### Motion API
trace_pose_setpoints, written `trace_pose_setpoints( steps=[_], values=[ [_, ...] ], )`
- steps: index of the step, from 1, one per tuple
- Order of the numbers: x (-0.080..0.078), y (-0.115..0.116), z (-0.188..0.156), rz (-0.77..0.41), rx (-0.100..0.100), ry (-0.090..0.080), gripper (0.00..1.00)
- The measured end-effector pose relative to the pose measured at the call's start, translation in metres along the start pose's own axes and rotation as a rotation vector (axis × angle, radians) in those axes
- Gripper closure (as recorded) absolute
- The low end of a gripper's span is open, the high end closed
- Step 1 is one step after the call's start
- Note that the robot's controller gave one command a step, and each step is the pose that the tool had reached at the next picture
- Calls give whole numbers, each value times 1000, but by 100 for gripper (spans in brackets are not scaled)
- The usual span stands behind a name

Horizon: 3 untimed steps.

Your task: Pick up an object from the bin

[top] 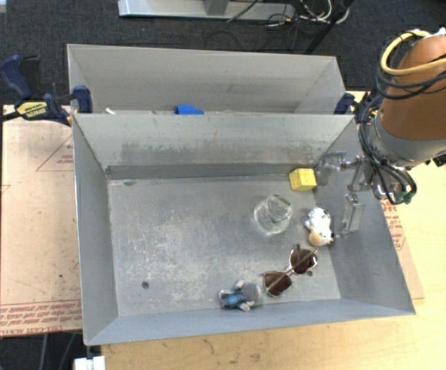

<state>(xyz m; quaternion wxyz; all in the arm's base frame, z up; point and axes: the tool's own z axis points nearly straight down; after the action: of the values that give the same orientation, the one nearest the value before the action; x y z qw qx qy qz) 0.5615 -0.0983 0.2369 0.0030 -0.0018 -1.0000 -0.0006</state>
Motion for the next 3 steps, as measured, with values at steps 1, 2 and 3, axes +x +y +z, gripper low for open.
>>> trace_pose_setpoints(
  steps=[1, 2, 3],
  values=[
    [-1, 1, -5, -3, 1, -8, 0],
    [29, 12, 73, -46, 2, -11, 0],
    [77, 39, 77, -197, 0, -3, 0]
  ],
)
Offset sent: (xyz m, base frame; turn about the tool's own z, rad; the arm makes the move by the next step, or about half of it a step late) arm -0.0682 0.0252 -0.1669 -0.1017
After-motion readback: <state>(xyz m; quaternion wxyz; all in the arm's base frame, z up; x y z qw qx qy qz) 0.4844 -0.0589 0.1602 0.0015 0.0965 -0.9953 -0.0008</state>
